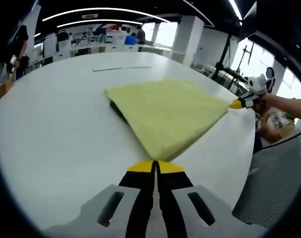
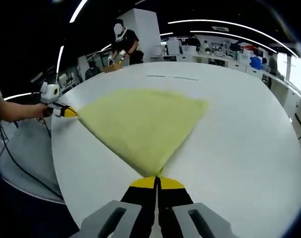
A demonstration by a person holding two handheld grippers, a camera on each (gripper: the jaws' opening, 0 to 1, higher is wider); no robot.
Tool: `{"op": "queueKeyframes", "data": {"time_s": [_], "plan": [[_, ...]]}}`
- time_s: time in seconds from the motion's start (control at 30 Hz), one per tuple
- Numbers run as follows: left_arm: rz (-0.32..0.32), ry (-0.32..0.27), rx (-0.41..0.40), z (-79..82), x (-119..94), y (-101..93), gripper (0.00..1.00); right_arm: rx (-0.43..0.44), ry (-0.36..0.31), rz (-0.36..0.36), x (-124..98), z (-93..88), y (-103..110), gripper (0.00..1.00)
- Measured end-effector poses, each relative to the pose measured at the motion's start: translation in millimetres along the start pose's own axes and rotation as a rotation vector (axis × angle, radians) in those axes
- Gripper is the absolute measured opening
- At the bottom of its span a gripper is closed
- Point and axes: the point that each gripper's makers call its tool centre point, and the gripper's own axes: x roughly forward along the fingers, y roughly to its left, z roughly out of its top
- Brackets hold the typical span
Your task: Fold the garment on the visible template until the final outline fits inside the template.
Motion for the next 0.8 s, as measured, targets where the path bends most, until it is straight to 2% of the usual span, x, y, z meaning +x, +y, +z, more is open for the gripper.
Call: {"op": "queueKeyframes", "data": {"time_s": [0.8], "plan": [[0.008,0.004,0.019,-7.2,-5.2,-4.7,0.00,-0.021,0.015,0.009,-5.1,-9.8,8.7,0.00]]}}
